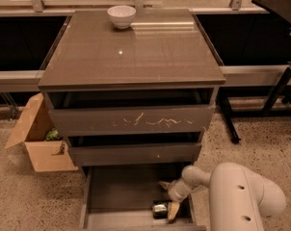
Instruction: Pick green can from bottom drawer and place on counter
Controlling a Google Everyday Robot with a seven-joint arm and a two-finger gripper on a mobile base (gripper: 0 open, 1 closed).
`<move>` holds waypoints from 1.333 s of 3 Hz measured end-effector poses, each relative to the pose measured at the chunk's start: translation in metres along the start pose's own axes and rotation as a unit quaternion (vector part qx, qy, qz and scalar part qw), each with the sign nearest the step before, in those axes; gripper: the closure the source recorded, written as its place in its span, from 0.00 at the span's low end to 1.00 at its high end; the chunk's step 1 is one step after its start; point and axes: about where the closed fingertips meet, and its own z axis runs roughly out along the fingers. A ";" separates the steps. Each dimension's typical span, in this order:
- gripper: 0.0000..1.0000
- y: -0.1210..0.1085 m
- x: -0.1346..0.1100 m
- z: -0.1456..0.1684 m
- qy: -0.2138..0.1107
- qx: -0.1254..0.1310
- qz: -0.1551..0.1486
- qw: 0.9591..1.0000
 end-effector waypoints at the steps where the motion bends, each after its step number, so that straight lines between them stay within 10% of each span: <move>1: 0.18 0.000 0.004 0.012 -0.009 -0.009 0.004 1.000; 3: 0.72 0.001 -0.003 0.006 -0.020 -0.001 -0.007 1.000; 4: 1.00 0.005 -0.023 -0.045 -0.036 0.045 -0.040 0.998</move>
Offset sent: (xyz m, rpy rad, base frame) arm 0.0064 0.0020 -0.0256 0.0279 0.0372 0.0006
